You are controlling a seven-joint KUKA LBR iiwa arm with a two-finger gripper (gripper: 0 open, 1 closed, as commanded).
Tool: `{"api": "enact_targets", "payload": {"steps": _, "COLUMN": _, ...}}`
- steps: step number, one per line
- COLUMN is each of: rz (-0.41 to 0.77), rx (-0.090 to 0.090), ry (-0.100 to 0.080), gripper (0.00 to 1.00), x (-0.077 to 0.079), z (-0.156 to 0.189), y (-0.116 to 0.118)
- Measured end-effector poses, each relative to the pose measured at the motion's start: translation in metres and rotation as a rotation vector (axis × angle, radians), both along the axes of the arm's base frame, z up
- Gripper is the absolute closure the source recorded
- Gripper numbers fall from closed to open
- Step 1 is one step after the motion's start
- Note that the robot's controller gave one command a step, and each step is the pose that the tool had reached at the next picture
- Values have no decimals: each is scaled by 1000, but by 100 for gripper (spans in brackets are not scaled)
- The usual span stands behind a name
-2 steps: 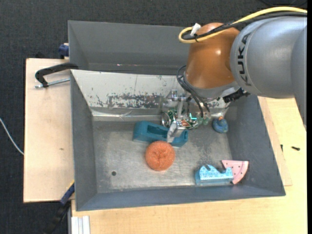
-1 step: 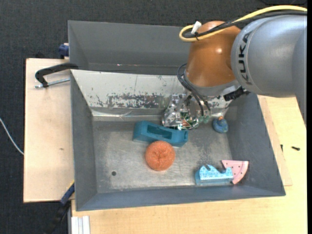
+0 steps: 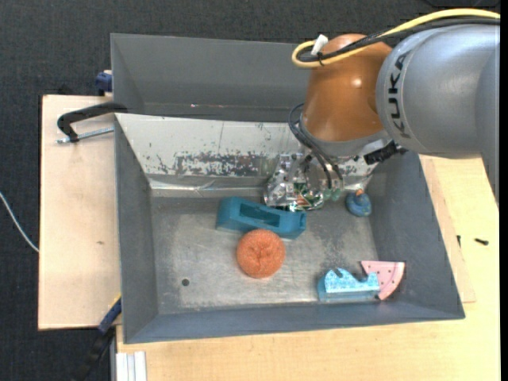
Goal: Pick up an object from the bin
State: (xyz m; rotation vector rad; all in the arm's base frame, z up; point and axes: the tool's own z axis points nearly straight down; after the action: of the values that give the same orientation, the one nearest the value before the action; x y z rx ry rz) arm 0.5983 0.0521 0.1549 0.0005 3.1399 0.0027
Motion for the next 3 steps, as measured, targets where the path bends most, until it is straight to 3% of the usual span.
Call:
{"api": "enact_targets", "payload": {"steps": 1, "rz": 181, "rx": 0, "ry": -4, "gripper": 100, "x": -1, "z": -25, "y": -13}}
{"api": "enact_targets", "payload": {"steps": 2, "rz": 248, "rx": 0, "ry": 4, "gripper": 100, "x": -26, "z": 13, "y": -9}}
{"api": "enact_targets", "payload": {"steps": 3, "rz": 305, "rx": 0, "ry": -3, "gripper": 100, "x": -37, "z": 68, "y": -57}}
